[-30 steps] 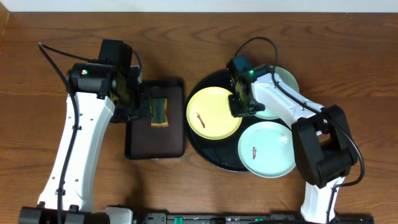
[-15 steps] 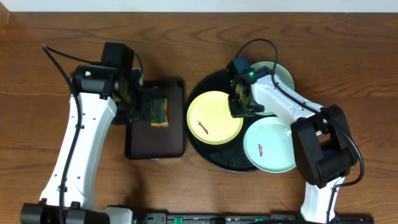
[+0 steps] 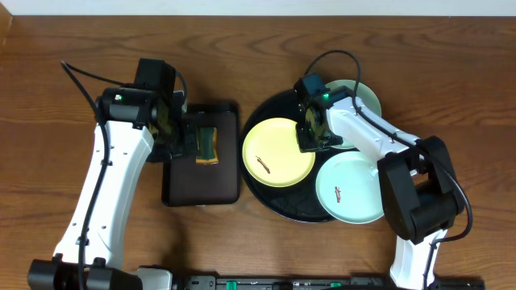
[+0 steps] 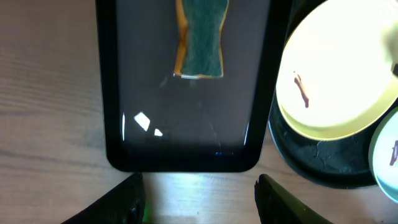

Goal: Clean dirty plates on tray and stack at the side
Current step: 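Lower left gripper onto the green-yellow sponge on the small tray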

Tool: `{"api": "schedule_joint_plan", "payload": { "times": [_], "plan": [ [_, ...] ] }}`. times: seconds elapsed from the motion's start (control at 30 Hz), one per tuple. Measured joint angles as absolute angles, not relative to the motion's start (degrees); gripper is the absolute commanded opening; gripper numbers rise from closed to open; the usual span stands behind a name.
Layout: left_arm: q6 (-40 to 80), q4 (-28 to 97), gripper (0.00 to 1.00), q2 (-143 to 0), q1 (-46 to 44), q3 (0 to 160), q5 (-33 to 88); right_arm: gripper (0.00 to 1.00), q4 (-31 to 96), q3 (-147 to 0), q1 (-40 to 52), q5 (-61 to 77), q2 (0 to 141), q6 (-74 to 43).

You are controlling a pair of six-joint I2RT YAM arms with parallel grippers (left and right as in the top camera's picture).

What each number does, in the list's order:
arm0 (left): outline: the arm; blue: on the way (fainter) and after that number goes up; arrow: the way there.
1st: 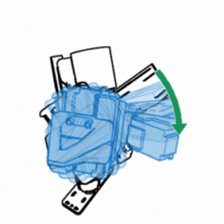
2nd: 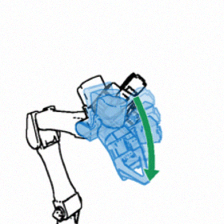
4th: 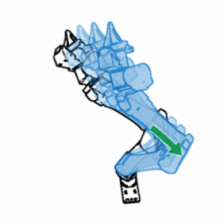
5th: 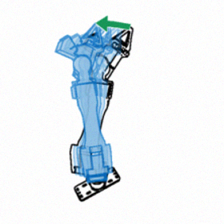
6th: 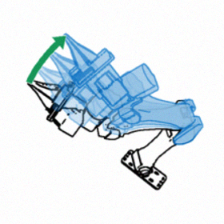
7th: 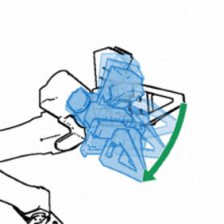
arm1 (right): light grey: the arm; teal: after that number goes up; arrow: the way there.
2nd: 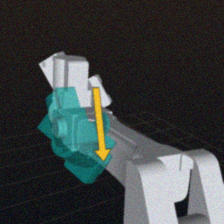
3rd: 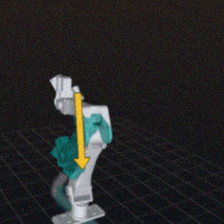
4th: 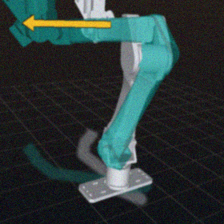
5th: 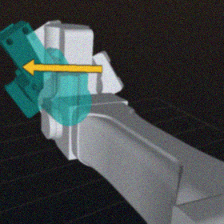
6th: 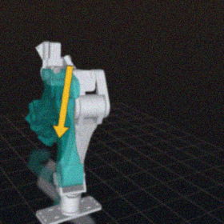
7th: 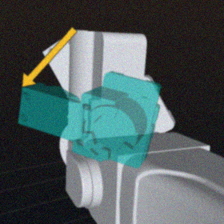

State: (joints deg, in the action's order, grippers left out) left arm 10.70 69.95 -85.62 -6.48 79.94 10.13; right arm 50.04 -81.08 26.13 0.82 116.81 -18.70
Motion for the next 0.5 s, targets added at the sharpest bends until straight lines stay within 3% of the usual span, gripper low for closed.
{"api": "schedule_joint_plan", "payload": {
  "times": [0.5],
  "plan": [
    [13.5, 40.5, 0.56, -85.6, -6.5, 61.9, 6.9, 0.01, 50.1, -81.1, 26.1, 0.8, 116.7, -18.7]
  ]
}}
